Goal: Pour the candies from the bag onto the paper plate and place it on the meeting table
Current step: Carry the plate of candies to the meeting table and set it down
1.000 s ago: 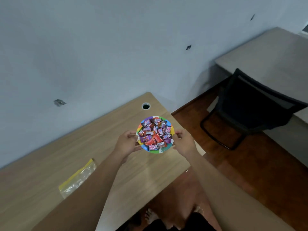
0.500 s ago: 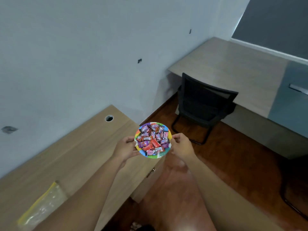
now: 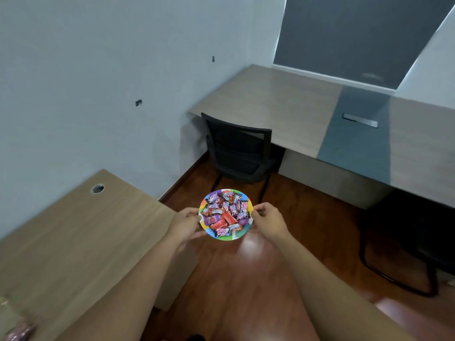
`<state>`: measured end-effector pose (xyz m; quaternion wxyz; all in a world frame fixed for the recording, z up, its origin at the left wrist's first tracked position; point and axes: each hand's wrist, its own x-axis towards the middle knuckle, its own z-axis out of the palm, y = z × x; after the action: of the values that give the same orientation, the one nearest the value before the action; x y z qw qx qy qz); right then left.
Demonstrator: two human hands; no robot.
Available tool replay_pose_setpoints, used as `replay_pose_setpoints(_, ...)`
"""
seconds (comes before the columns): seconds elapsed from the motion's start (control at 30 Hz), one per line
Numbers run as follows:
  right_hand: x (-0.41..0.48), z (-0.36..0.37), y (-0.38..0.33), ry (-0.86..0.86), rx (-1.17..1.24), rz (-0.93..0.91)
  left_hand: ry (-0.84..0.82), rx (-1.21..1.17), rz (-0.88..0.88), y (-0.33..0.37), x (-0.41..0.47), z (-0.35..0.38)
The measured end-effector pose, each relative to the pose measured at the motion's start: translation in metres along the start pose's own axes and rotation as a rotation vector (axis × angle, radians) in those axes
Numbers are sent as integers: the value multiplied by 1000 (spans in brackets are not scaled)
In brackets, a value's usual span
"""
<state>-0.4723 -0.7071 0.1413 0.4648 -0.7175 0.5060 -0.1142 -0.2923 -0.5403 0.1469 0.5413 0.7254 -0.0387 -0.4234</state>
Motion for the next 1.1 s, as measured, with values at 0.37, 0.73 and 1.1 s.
replay_pose_setpoints(0.37, -1, -144, 106, 130, 69, 47, -168, 121, 38, 4, -33, 164)
replay_pose_setpoints(0.73, 10, -245, 177, 337, 156, 205, -361, 299, 60, 21, -15, 308)
replay_pose_setpoints(1.1, 113, -337, 221, 431, 211, 303, -476, 360, 43, 64, 69, 460)
